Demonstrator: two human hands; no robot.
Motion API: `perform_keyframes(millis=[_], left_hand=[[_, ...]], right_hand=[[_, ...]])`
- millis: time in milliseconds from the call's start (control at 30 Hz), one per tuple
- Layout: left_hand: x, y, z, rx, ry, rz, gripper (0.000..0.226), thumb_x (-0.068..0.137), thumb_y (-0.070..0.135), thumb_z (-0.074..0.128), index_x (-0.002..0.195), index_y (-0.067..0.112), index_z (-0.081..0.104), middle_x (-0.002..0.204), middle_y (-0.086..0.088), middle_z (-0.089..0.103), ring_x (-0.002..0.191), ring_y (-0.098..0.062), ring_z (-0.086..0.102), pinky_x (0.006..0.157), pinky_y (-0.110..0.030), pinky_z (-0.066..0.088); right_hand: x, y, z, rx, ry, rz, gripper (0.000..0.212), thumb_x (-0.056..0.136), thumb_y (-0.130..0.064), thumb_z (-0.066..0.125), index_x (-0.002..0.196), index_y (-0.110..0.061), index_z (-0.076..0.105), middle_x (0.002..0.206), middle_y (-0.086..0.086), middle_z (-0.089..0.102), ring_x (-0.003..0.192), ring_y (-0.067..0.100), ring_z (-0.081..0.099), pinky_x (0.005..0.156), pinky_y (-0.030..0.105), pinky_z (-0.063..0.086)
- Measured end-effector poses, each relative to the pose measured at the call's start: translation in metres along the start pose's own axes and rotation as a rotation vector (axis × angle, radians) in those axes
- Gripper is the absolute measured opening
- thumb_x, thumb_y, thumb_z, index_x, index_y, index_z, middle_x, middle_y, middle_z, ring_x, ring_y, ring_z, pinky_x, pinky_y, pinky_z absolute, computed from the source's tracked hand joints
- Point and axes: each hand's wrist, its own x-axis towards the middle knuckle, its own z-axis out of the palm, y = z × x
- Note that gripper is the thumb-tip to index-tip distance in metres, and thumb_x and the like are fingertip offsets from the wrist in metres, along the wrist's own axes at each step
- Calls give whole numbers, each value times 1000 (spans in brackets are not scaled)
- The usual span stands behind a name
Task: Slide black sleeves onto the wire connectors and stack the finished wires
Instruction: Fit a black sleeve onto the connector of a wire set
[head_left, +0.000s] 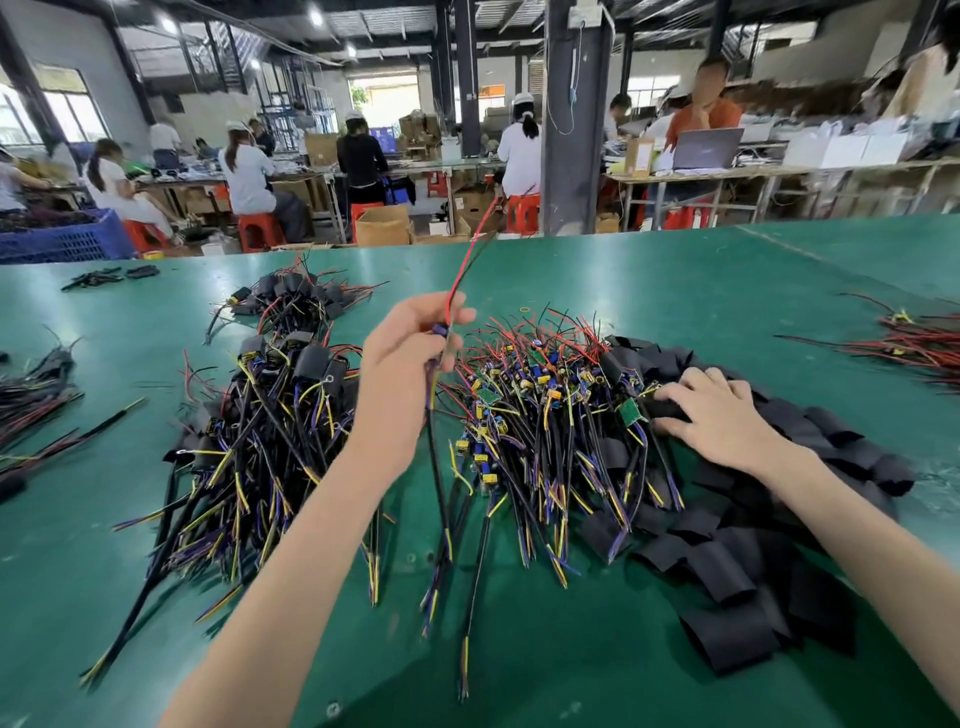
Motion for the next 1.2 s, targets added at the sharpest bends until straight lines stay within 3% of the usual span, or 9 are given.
perform_keyframes(millis=[167,333,467,567,633,733,867,1033,1200], left_hand=[[-16,18,-5,364,-25,149,22,89,18,42,91,18,64,79,7,67,63,3,48,59,-14,35],[-24,41,-9,472,45,444,22,98,22,43,92,27,64,77,15,64,61,2,44,60,-21,33],[-17,53,-18,726,23,635,21,98,23,45,92,22,65,81,12,62,73,3,54,68,-15,40],[-16,32,-19,1017,-159,569,23,95,20,49,87,12,69,84,5,62,82,-14,58,76,-25,43],[-21,12,-18,1111,-250,490,24,92,19,50,87,8,70,85,-1,65,85,-24,60,78,-32,44],[-27,-9,-18,1157,-292,430,24,92,21,50,90,8,71,88,-3,65,89,-25,60,79,-34,47],[-29,-18,-13,1151,-281,428,27,93,25,48,92,8,69,87,-1,62,88,-22,56,74,-39,50],[-31,-21,-13,1139,-190,462,38,94,34,41,92,7,68,86,0,60,88,-15,50,69,-29,47],[-31,-28,-13,1159,-198,467,33,96,31,45,92,8,68,84,1,59,84,-19,54,74,-34,47]], right_hand=[[-6,6,-23,-131,-32,73,52,90,-54,47,125,-18,52,120,5,46,121,24,35,99,41,29],[-13,2,-59,303,255,136,48,88,-39,58,113,2,59,105,19,53,106,35,48,92,40,36],[-23,-27,-73,489,364,37,40,80,-35,70,103,-3,63,93,13,59,89,27,56,85,37,42],[-29,-47,-73,576,383,-88,34,73,-28,78,97,-6,66,86,9,61,78,25,58,78,32,45],[-31,-54,-70,567,387,-160,32,72,-28,79,95,-8,66,81,4,58,72,21,54,72,22,38],[-33,-59,-65,553,392,-226,32,72,-30,77,94,-8,67,79,-3,54,70,10,46,70,13,32],[-35,-60,-63,558,375,-240,35,71,-33,76,92,-7,67,79,-1,54,70,13,48,69,17,34],[-36,-61,-61,543,352,-255,33,71,-33,77,92,-9,68,79,-6,51,69,11,47,69,16,34],[-38,-66,-65,560,371,-277,42,70,-41,70,93,-6,68,80,1,57,70,18,51,71,27,42]])
